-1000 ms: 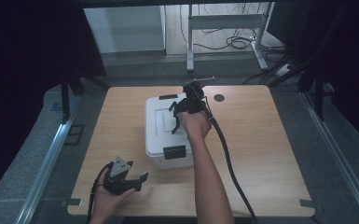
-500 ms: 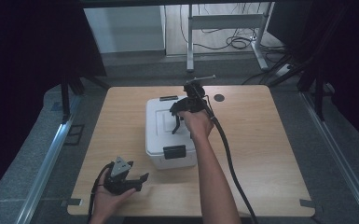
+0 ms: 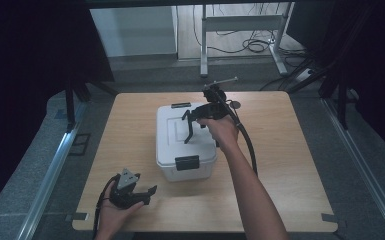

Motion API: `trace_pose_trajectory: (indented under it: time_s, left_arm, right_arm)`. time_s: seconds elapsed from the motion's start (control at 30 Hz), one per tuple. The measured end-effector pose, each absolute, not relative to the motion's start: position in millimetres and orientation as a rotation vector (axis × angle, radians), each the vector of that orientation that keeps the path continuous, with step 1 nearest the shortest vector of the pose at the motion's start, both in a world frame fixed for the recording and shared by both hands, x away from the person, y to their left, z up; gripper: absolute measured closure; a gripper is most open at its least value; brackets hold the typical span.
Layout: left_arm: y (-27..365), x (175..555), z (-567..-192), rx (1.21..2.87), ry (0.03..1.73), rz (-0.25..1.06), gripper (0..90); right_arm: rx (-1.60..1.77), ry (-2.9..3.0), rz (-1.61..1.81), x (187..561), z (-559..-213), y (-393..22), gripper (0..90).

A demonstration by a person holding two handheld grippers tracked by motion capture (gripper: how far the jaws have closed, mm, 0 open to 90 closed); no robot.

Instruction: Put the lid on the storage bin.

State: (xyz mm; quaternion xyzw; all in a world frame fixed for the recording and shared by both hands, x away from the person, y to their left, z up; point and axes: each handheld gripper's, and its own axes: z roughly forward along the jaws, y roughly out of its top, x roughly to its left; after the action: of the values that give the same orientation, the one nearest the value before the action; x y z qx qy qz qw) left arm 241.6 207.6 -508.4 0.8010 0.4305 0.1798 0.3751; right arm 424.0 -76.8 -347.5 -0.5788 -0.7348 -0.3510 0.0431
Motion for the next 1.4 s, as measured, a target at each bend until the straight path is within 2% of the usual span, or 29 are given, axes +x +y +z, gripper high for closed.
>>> trace_pose_trajectory:
  time_s: [0.23,0.73,1.03,1.4]
  left_arm:
    - [211,241,-511,2.053,1.102,0.46,23.2]
    - [207,241,-512,2.064,1.106,0.463,23.2]
    - [210,241,-513,2.069,1.11,0.462,23.0]
    - [210,240,-513,2.075,1.114,0.471,23.0]
  right_arm:
    - [-1.709,-2.294,-1.133,417,-343,-93,54.0]
    - [-1.718,-2.301,-1.245,399,-360,-155,53.1]
    - [-1.682,-2.305,-1.35,374,-378,-198,48.5]
    - [-1.666,-2.316,-1.444,355,-409,-230,45.3]
